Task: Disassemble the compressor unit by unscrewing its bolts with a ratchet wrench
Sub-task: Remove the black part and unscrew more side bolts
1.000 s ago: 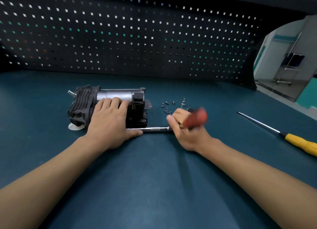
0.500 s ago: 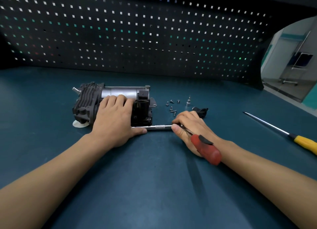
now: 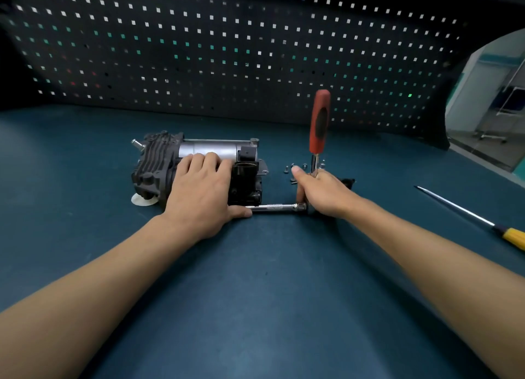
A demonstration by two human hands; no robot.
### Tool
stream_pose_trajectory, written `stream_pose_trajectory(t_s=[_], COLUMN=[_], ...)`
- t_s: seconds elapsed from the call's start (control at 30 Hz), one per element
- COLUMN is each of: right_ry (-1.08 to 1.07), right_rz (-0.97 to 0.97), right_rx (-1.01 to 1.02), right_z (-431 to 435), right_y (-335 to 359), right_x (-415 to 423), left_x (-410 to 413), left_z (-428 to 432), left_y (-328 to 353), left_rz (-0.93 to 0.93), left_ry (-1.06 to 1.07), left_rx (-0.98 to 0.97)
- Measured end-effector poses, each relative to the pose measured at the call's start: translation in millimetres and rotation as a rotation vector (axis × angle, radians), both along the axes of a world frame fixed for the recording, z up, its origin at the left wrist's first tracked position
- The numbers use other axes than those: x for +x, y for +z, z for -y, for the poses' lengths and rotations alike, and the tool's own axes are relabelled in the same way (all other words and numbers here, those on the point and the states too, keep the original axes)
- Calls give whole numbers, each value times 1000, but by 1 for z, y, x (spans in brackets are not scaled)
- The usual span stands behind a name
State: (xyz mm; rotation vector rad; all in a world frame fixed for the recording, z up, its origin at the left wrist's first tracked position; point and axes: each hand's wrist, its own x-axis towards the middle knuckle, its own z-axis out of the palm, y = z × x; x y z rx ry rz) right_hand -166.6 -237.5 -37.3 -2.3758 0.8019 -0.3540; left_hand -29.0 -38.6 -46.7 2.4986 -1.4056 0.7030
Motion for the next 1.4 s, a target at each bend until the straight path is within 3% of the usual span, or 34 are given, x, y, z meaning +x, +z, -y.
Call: stream_pose_trajectory(t_s=[0.17, 0.33, 0.43, 0.67, 0.8, 0.9, 1.1, 1.4], right_ry=[-150, -173, -211, 10, 168, 282, 252, 252], right_rz=[68, 18, 105, 353, 185, 113, 69, 60], right_rx=[5, 29, 44, -31, -174, -409, -373, -384], right_z=[-2, -3, -4, -14, -22, -27, -36, -39], right_y=[-5, -1, -7, -23, -22, -21, -12, -9], right_x=[15, 26, 27, -5, -26, -36, -39, -41], left_x=[1, 4, 5, 4, 14, 23, 44, 56], left_z=[2, 3, 3, 1, -9, -19, -35, -45], left_y=[0, -1, -2, 2, 18, 27, 33, 35], left_rz=[-7, -4, 4, -26, -182, -377, -479, -432], left_ry=[3, 4, -3, -10, -110, -261, -222, -191], left_rx=[-3, -19, -31, -17, 28, -130, -465, -311])
